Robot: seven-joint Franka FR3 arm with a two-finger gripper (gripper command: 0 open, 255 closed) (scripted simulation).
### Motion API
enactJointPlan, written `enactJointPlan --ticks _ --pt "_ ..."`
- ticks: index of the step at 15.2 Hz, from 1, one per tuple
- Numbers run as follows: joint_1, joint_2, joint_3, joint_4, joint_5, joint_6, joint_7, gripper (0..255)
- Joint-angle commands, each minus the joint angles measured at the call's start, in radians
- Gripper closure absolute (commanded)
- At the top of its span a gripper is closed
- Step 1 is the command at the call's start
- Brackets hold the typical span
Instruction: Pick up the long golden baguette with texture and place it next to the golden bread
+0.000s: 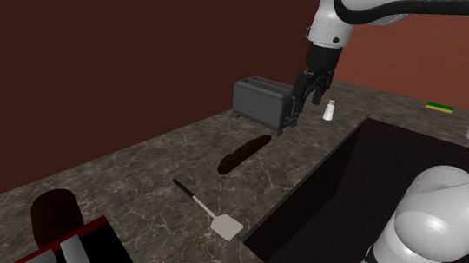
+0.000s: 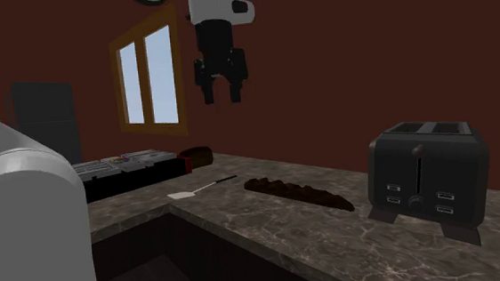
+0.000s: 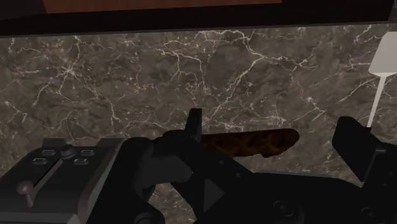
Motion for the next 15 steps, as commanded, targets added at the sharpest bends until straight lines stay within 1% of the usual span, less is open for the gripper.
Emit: enactJointPlan --ticks 1,8,15 --pt "0.0 0.0 0.0 0.0 0.0 0.0 0.0 0" --pt "-0.081 0.222 0.11 0.007 0.058 0.182 0.344 0" --pt "-0.157 0.481 0.18 0.078 0.067 0.338 0.677 0"
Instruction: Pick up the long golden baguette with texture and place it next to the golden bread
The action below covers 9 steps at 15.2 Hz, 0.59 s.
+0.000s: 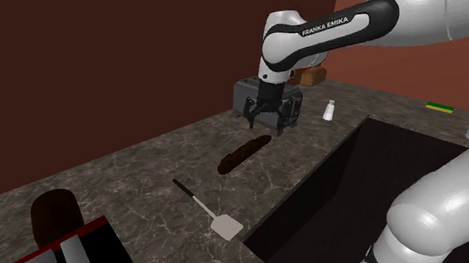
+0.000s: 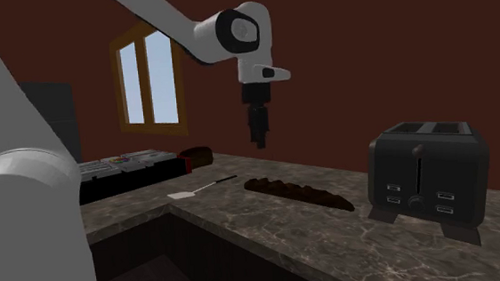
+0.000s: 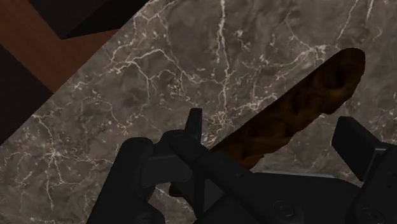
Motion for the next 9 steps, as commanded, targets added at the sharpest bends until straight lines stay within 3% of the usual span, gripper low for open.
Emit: enactJointPlan --ticks 1,9 --pt "-0.02 0.08 0.016 0.032 -0.003 0.039 0.102 0" --pt "-0.072 0.373 0.013 0.159 -0.031 0.169 0.455 0"
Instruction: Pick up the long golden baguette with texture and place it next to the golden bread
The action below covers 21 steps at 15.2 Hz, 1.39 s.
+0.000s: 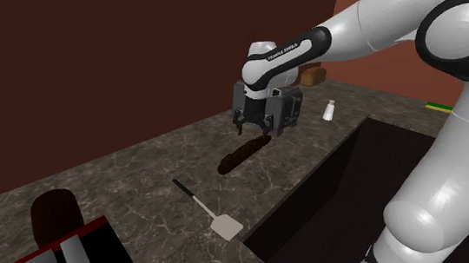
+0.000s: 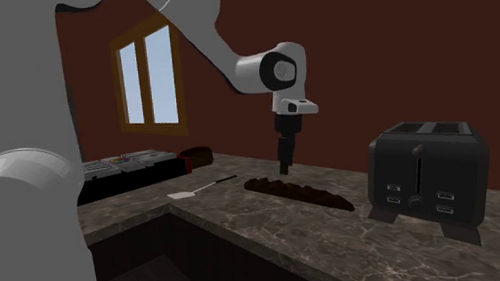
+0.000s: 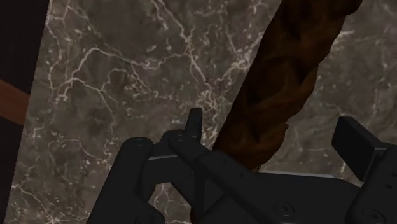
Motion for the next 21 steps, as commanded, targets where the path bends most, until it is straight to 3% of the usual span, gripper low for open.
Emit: enactJointPlan --ticks 1,3,11,18,19,21 --pt "-0.009 0.056 -0.01 0.016 -0.002 0.031 0.085 0" --pt "-0.014 0.11 -0.021 0.043 -0.004 0.052 0.149 0" --pt "-0.008 0.162 -0.021 -0.001 -0.01 0.148 0.154 0" --pt "-0.008 0.162 -0.021 -0.001 -0.01 0.148 0.154 0" --pt "-0.008 0.162 -0.021 -0.001 -0.01 0.148 0.154 255" --pt "-0.008 0.162 -0.021 -0.001 -0.01 0.148 0.154 255"
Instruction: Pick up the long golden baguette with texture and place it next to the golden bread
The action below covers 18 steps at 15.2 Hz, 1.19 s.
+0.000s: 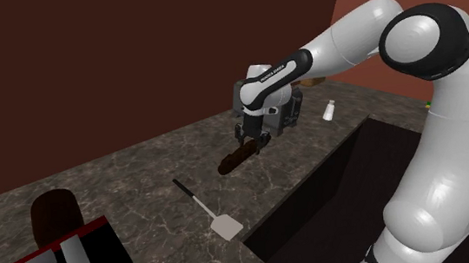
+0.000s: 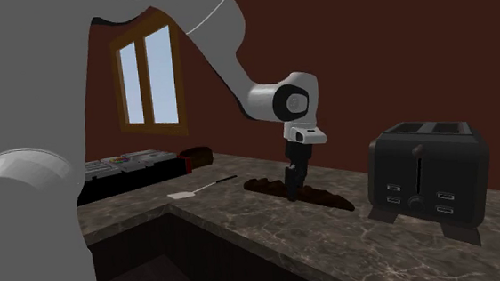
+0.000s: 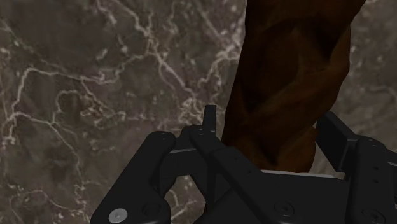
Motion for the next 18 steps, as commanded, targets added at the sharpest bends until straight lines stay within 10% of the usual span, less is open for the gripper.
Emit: enactJointPlan --ticks 1,18 --pt "0.0 0.0 0.0 0.0 0.0 0.0 0.0 255" --pt "-0.004 -0.08 0.001 0.058 0.01 -0.137 0.0 255"
